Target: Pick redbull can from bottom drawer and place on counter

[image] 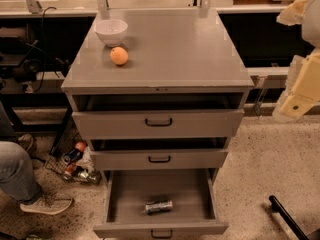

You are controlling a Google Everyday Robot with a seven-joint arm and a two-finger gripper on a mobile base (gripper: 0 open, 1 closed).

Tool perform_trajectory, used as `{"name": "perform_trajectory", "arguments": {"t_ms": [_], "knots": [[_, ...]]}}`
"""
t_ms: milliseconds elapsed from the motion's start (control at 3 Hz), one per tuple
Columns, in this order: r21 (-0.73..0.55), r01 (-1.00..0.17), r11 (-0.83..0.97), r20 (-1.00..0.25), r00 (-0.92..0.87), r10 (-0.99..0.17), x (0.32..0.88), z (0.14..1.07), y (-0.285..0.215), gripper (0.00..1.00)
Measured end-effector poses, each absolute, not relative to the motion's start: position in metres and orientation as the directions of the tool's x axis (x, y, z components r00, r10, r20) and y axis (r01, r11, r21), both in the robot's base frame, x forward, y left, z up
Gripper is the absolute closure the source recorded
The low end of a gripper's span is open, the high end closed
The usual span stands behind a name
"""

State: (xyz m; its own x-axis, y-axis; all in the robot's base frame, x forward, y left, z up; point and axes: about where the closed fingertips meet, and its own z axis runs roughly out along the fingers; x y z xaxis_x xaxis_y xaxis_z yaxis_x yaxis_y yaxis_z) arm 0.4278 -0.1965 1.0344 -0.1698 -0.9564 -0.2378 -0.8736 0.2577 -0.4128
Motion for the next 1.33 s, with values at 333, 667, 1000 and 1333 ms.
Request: {"name": "perform_trajectory", "arguments": {"t_ms": [333,667,1000,1333], "knots": [[-0.413,-0.874,0.258,-0.238,-0.170,-0.956,0.428,1.034,-0.197,0.00],[-0.374,-0.890,0.262,-0.296,-0.153,-0.943,0.432,1.010,-0.191,0.00],[-0.285,-0.922,0.261,-0.408,-0.129,-0.904,0.441,0.952,-0.176,0.00],[-0.160,-0.957,0.243,-0.554,-0.116,-0.824,0.443,0.884,-0.135,0.00]]}}
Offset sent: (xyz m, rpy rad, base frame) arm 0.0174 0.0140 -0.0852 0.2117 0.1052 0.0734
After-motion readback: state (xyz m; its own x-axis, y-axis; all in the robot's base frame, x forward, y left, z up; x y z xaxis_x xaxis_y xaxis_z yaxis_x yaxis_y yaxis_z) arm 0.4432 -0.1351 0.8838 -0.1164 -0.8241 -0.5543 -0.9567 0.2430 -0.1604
